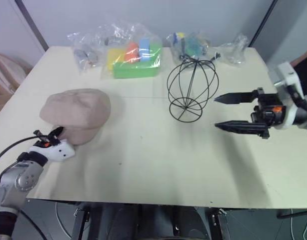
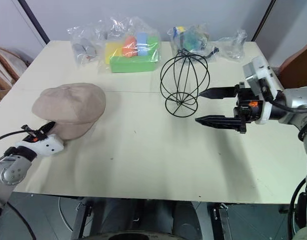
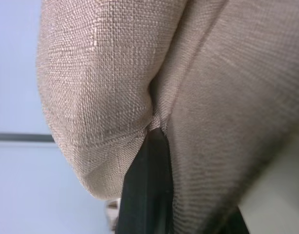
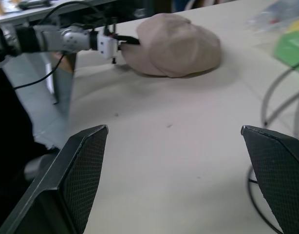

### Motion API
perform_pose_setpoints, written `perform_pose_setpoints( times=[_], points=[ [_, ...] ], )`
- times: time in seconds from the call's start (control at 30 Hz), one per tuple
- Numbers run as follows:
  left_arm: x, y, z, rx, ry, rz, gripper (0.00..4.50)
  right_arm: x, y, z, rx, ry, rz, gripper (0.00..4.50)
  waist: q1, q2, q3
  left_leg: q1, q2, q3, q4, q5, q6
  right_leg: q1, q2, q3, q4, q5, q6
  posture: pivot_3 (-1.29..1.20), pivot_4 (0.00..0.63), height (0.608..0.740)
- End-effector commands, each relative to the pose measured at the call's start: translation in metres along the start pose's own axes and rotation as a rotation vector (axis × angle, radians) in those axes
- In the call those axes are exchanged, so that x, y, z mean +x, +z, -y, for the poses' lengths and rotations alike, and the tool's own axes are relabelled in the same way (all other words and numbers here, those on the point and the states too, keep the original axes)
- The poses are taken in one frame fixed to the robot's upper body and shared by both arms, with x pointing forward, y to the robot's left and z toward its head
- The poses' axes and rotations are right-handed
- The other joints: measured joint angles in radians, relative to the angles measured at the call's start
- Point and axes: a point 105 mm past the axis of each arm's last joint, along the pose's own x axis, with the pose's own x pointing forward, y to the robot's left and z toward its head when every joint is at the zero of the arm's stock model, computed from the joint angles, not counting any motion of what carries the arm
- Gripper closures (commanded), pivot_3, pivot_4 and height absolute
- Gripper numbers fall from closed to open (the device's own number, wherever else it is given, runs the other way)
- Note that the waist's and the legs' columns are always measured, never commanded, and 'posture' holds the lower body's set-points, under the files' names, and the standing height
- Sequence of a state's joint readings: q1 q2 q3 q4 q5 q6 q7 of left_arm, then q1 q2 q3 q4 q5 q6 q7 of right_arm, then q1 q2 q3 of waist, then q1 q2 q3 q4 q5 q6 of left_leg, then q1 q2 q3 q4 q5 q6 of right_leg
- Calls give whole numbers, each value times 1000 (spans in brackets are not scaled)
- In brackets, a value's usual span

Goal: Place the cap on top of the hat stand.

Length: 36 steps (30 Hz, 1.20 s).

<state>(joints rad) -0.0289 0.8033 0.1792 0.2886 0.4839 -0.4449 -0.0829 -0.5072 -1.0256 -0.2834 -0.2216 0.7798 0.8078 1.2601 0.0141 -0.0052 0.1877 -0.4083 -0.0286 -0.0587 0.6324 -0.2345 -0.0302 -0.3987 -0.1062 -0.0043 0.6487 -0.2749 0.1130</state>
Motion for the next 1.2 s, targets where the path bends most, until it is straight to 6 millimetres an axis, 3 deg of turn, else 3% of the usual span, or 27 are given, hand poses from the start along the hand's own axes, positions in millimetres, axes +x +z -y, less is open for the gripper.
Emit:
perform_pose_setpoints(
  times=[0.03,0.13,0.2,0.3,0.43,0.53,0.63,0.73,0.83,0.93,0.97,1.07,1.2],
  points=[
    [22,41,-69,-144,217,122,4419,-21,20,8,-95,-137,27,0,2,-1,1,-1,0,0,0,0,0,0,0,0,0,0,0,0,150,740],
    [41,83,-114,-272,319,236,4419,-37,30,12,-103,-221,61,0,4,-4,2,-2,0,0,2,0,0,1,2,-1,0,2,2,0,150,740],
    [54,127,-140,-306,345,374,4419,-49,36,11,-106,-273,84,0,3,-5,2,-3,-1,0,4,0,0,1,2,-1,0,3,3,0,150,740],
    [65,186,-158,-308,341,560,4419,-59,39,8,-105,-326,95,0,-1,-6,2,-3,-5,0,5,0,0,2,2,0,-1,3,5,0,150,740],
    [75,266,-150,-257,270,794,4419,-67,35,1,-105,-377,85,0,-4,-6,2,-2,-6,1,6,0,0,3,2,1,-1,3,5,0,150,740],
    [82,300,-119,-128,202,860,4419,-68,33,-3,-100,-399,89,0,-8,-6,2,-2,-6,1,6,0,1,3,2,1,-1,3,5,0,150,740],
    [94,310,-61,76,42,833,4419,-68,32,-8,-98,-413,90,0,-12,-6,2,-1,-5,1,5,0,1,3,3,2,-1,3,5,0,150,740],
    [93,307,-18,234,-56,823,4419,-68,30,-10,-91,-437,94,0,-13,-6,2,-1,-5,1,5,0,1,3,3,2,-1,3,5,0,150,740],
    [88,305,6,275,-121,819,4419,-66,26,-11,-85,-452,87,0,-4,-6,2,-1,-5,1,5,0,1,3,3,2,-1,3,5,0,150,740],
    [87,305,15,284,-142,814,4419,-59,15,-4,-118,-501,17,0,4,-6,2,-2,-6,0,6,0,1,3,3,1,-1,3,5,0,150,740],
    [87,304,16,278,-145,808,3773,-56,10,0,-134,-527,-14,0,4,-6,2,-3,-6,0,8,-1,2,4,3,1,-1,3,5,0,150,740],
    [88,303,10,237,-128,794,2539,-49,0,8,-170,-596,-70,0,-1,-6,2,-3,-6,0,11,-2,4,5,2,1,-1,3,6,0,150,740],
    [85,293,-9,147,-72,784,399,-34,-14,11,-264,-647,-181,0,-5,-6,2,-3,-5,0,11,-2,4,4,3,1,-1,3,6,0,150,740]
  ],
)
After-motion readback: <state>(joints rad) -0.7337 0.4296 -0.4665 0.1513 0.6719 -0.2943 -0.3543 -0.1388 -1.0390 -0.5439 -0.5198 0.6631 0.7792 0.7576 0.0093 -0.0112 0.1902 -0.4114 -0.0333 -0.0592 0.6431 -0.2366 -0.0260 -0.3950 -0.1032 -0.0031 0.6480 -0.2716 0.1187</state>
